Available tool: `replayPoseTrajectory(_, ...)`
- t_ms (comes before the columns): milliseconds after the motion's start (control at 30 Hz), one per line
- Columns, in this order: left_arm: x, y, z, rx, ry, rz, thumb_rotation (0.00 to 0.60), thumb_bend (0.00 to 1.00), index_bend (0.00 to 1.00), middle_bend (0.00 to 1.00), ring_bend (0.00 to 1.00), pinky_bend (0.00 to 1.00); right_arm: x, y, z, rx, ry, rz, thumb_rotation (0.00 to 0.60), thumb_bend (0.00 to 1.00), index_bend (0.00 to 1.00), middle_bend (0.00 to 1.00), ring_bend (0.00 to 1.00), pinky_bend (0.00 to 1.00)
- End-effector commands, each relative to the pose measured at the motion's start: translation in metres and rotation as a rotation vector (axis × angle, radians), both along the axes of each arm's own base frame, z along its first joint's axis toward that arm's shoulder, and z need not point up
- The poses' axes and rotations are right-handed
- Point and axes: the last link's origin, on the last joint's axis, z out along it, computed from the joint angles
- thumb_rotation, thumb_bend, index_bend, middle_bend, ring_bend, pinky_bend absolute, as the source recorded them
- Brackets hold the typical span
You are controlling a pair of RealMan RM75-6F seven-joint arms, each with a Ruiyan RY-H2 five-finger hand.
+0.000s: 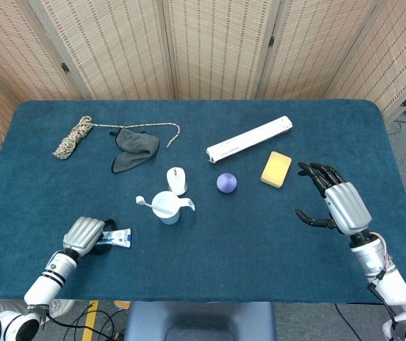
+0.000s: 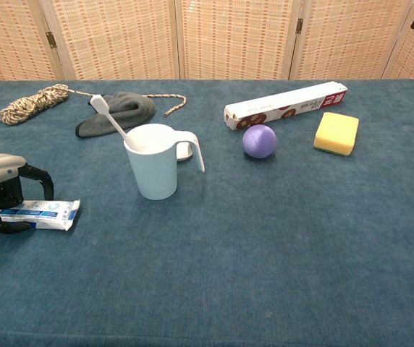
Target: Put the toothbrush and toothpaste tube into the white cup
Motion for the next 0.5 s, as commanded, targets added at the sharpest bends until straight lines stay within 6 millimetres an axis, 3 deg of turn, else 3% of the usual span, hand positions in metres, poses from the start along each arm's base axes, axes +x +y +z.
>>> replayPoseTrajectory(33, 0.0, 0.0006, -0.0016, 0.001, 0.003, -0.003, 0.6, 0.33, 0.44, 1.0, 0.95, 0.96, -0.0004, 0.0002, 0.0004, -0.001, -0.001, -0.002, 0.6, 0.21, 0.0, 0.25, 0.13, 0.16)
replayPoseTrajectory(500, -0.003, 0.0012, 0.0021, 0.045, 0.013, -0.032, 0.6, 0.34, 0.54, 1.0, 0.96, 0.97, -0.0031, 0.0022, -0.0017, 0.009, 0.003, -0.011, 0.6, 0.21, 0.0, 0.25, 0.13, 0.16)
